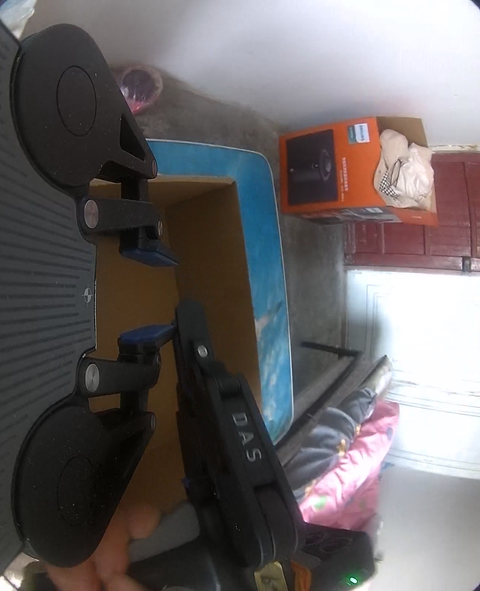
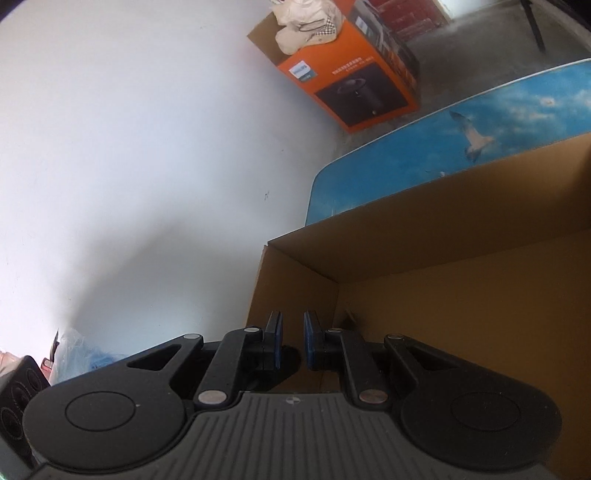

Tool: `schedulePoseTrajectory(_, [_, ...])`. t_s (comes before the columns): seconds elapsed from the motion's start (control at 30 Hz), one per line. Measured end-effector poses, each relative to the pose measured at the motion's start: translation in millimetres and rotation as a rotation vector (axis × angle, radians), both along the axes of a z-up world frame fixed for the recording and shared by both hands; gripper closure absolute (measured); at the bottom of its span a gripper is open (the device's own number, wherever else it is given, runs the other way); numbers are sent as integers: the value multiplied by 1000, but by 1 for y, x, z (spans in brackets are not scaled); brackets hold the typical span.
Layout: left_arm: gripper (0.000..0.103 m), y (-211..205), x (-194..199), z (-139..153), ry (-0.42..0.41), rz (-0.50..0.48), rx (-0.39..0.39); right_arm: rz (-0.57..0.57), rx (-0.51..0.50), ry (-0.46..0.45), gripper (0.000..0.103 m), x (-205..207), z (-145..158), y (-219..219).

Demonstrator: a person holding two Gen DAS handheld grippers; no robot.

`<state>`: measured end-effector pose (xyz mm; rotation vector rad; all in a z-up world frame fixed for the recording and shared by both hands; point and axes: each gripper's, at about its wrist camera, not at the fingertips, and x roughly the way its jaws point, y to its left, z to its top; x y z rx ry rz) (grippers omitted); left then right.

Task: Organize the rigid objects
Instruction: 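Carry the black case into the cardboard box and open the right gripper, then move the right gripper back to the pink dish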

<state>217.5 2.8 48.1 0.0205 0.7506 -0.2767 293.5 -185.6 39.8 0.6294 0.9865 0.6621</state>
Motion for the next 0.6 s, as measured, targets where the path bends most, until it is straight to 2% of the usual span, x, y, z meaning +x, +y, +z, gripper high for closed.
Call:
schedulePoseTrajectory(0.17, [65,19,-24,12,-42,25,-19,9,-40,46,89,-5,-2,-9])
schedulePoseTrajectory(0.3, [59,27,-45,20,-70,42,-38,26,-40,28,89,-28,7,-18])
schedulePoseTrajectory(0.43, [50,29,-72,31,-98,50,-51,29,-9,-30,89,-65,26,-34])
schedulePoseTrajectory(0.6, [42,19,-115,35,-114,10,-112,5,14,-127,88,-125,40,-67])
